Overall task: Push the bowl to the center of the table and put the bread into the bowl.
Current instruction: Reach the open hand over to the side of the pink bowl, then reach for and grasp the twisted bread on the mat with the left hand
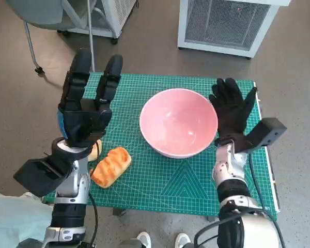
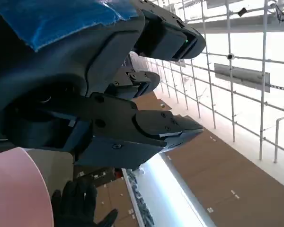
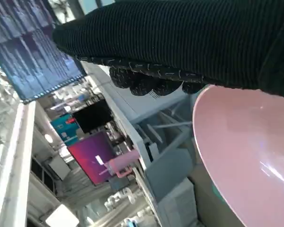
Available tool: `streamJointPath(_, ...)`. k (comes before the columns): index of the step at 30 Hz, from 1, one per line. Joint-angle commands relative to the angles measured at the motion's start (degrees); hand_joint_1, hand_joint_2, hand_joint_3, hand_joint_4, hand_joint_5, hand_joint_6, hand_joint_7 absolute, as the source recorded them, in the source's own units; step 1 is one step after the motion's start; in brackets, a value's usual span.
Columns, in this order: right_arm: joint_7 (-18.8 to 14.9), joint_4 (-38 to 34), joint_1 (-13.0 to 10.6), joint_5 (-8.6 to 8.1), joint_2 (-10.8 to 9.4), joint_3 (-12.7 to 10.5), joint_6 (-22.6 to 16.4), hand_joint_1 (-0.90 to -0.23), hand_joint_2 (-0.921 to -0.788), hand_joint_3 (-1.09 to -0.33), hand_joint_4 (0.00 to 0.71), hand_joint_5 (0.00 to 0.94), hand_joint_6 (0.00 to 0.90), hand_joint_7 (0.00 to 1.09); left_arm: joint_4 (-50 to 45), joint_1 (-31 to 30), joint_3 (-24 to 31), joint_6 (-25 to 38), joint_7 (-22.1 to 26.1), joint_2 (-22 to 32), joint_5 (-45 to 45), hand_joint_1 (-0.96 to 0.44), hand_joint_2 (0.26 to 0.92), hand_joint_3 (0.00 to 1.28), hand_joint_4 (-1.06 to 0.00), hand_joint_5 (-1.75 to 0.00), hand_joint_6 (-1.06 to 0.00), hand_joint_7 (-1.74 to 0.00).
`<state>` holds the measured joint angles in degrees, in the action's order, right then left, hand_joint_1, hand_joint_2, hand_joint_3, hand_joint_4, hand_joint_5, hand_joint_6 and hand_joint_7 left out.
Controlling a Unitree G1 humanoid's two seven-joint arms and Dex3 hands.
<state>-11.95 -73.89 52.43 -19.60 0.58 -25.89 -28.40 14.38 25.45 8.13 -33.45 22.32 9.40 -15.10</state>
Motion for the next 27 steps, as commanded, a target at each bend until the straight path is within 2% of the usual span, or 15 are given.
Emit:
streamJointPath(1, 1.75, -0.94, 0.04, 1.57, 0.04, 0.6, 1.8, -0.472, -0.921, -0.8, 0.241, 0.008, 0.116, 0.44, -1.21, -0.82, 0.07, -0.02, -0.7, 0.15, 0.59, -0.12, 0.921, 0.23, -0.34, -0.01, -0.45, -0.01)
streamJointPath(8, 2.37, 0.57, 0.16, 3.05, 1.38, 1.22, 0.13, -0.465, -0.921, -0.797, 0.247, 0.008, 0.117, 0.42, -1.86, -1.6, 0.5, -0.07, -0.96, 0.6, 0.62, -0.11, 0.921, 0.23, -0.34, 0.0, -0.45, 0.0)
streamJointPath(12, 3.79, 2.22, 0.04, 4.6, 2.07, 2.73, -2.92, -0.463, -0.921, -0.803, 0.236, 0.002, 0.115, 0.41, -2.29, -1.99, 0.73, -0.02, -1.12, 0.83, 0.74, -0.11, 0.921, 0.23, -0.33, 0.0, -0.45, 0.0)
streamJointPath(16, 5.25, 4.83, -0.46, 7.24, 2.64, 4.75, -8.08, -0.468, -0.921, -0.802, 0.233, 0.001, 0.119, 0.41, -2.6, -2.23, 0.99, 0.17, -1.27, 1.12, 0.77, -0.12, 0.921, 0.23, -0.33, 0.0, -0.45, 0.0)
streamJointPath(21, 5.62, 10.32, -2.27, 10.74, 3.22, 7.86, -15.87, -0.484, -0.921, -0.795, 0.237, 0.004, 0.121, 0.41, -2.61, -2.28, 1.21, 0.22, -1.55, 1.5, 0.98, -0.13, 0.921, 0.23, -0.34, 0.0, -0.45, 0.0)
streamJointPath(25, 5.34, 15.85, -4.03, 13.11, 3.67, 10.29, -20.6, -0.484, -0.921, -0.8, 0.261, 0.009, 0.084, 0.51, -2.92, -2.24, 1.15, 0.49, -2.03, 1.67, 1.51, -0.14, 0.921, 0.23, -0.34, 0.0, -0.45, 0.0)
streamJointPath(27, 4.75, 19.22, -5.17, 13.76, 3.71, 11.51, -22.15, -0.478, -0.921, -0.807, 0.271, 0.011, 0.053, 0.59, -3.02, -2.17, 1.13, 0.63, -2.25, 1.8, 1.77, -0.15, 0.921, 0.23, -0.34, 0.0, -0.45, 0.0)
